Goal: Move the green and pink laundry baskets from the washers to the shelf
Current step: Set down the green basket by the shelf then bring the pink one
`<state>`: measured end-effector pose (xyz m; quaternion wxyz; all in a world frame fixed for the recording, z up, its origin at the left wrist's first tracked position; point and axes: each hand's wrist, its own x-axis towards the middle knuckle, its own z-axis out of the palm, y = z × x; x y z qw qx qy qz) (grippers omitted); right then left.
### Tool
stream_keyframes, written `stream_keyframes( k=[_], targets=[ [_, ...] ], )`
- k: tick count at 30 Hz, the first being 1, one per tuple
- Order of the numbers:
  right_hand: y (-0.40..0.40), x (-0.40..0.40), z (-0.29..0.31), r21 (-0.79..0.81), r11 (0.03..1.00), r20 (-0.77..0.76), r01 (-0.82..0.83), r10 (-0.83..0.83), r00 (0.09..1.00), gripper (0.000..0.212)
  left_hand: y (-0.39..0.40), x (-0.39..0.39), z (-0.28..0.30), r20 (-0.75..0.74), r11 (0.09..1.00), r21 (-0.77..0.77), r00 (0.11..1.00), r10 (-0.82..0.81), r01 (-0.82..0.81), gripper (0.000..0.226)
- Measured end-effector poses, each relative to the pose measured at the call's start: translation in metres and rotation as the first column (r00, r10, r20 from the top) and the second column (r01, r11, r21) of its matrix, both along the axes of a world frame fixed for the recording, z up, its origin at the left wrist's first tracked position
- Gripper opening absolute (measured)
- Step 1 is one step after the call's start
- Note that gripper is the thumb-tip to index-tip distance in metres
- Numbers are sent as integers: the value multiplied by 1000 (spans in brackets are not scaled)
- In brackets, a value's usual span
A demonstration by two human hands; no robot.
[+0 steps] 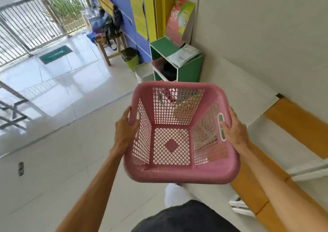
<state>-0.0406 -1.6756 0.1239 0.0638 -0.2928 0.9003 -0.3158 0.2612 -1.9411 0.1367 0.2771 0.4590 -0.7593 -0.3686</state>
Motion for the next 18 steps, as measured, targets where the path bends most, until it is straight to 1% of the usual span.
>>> stream_keyframes(
  k=[3, 5, 8, 11, 14, 16, 18],
  targets=[
    [-28, -38, 3, -4, 997, 49, 77, -77, 996, 68, -44, -58, -2, 18, 997, 46, 998, -58, 57, 65],
    [-42, -62, 5, 6, 993, 50, 119, -119, 992, 68, -69, -96, -2, 10, 994, 68, 996, -86, 85, 66],
    [-51, -88, 7, 11, 976, 64, 218, -219, 974, 67, -103, -152, 0, 32, 983, 66, 984, -174, 171, 66],
    [-52, -109, 4, 14, 952, 76, 304, -304, 949, 67, -125, -204, 1, 90, 971, 52, 967, -236, 233, 66],
    [-51, -124, -2, 28, 912, 104, 410, -411, 906, 68, -142, -253, -1, 104, 940, 19, 934, -341, 341, 62],
    [-52, -131, -6, 29, 882, 104, 470, -470, 876, 67, -154, -284, -5, 114, 901, -13, 896, -429, 433, 58],
    [-57, -138, -11, 12, 854, 105, 520, -518, 849, 66, -167, -316, -10, 131, 867, -8, 860, -493, 498, 60]
  ],
)
